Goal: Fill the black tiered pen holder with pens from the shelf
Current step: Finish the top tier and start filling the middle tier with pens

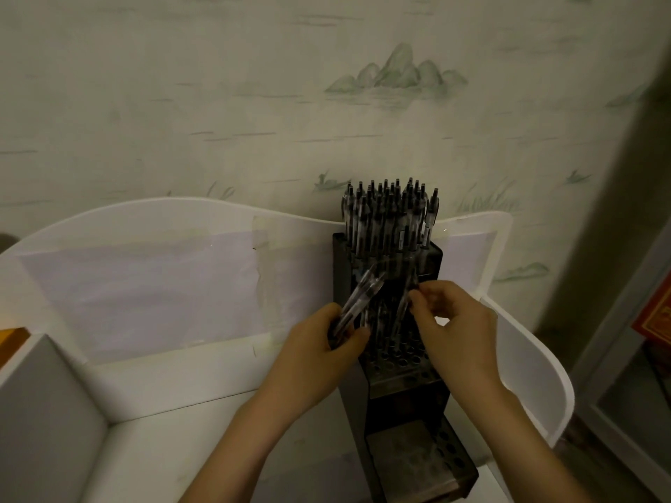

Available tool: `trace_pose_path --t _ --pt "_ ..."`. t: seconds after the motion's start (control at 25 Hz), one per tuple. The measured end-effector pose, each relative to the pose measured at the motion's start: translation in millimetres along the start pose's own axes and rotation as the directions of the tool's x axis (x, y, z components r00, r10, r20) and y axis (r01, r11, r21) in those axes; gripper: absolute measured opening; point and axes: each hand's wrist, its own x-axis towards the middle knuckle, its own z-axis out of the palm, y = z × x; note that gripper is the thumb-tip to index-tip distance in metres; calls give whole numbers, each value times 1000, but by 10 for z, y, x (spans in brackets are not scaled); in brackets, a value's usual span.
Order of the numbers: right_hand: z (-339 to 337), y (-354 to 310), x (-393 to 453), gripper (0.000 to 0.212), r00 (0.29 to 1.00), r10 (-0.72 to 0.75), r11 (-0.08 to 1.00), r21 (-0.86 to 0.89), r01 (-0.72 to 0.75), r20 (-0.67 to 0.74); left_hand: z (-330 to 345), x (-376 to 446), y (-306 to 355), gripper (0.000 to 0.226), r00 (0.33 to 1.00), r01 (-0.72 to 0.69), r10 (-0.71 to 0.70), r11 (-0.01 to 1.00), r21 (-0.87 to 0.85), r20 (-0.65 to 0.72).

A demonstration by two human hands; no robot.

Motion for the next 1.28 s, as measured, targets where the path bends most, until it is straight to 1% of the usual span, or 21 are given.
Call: trace_pose_path --t 0.28,0.44,0.6,0.8,0.96,1.12,1.28 --pt "46 58 24 11 999 -46 996 -77 47 21 -29 -7 -8 33 1000 21 -22 1000 -5 -6" --pt "78 128 -5 9 998 -15 995 -96 21 64 -35 -8 -19 31 1000 24 -24 1000 -1 -2" --pt "61 125 50 7 997 -21 991 -131 31 76 -18 7 -9 32 1000 14 -14 1000 5 -1" --pt "24 66 184 10 982 2 976 -212 39 187 4 35 -7 31 1000 -4 4 1000 13 -7" --pt "34 41 226 10 976 4 967 -251 51 216 36 52 6 28 1000 -12 12 1000 19 -7" --pt "81 97 83 8 970 67 973 -230 -11 234 40 70 20 27 1000 -19 19 1000 17 -12" --pt "68 142 105 6 960 113 965 -257 -45 256 59 82 27 28 1000 -11 11 1000 11 -16"
